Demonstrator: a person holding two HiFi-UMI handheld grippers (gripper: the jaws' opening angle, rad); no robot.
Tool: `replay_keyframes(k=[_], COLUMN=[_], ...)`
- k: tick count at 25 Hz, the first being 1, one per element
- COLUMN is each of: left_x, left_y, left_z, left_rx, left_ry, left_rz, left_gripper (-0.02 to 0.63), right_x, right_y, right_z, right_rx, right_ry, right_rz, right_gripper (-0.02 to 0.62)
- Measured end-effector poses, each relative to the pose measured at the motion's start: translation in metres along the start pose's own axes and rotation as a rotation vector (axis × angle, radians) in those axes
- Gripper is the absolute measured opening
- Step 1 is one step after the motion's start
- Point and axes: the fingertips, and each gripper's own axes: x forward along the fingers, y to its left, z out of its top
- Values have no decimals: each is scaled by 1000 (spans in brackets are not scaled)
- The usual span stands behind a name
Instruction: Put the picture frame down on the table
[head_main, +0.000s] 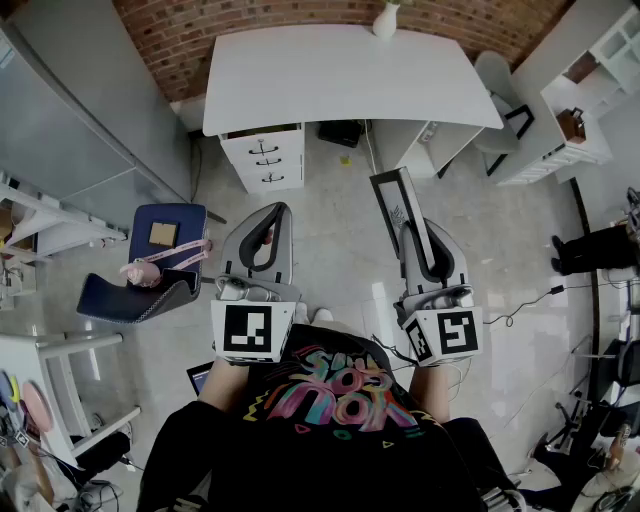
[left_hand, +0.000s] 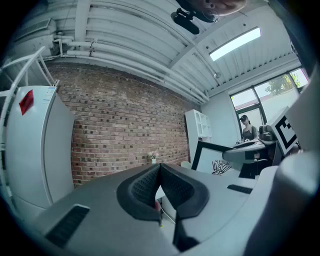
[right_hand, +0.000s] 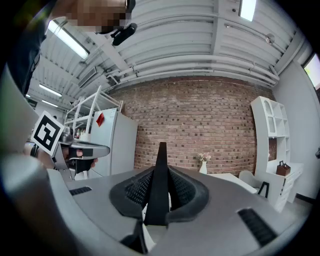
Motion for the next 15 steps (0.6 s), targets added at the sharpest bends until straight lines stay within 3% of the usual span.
replay_keyframes(k=[15], left_x=[11], left_y=[-26], left_z=[-1], left_rx=[-4], left_ry=[-7], left_rz=[17], left_gripper=[21], right_x=[-9], right_y=[-25], right_z=[-6], right_rx=[24], right_ry=[-3], right_rz=[6], right_gripper=[87])
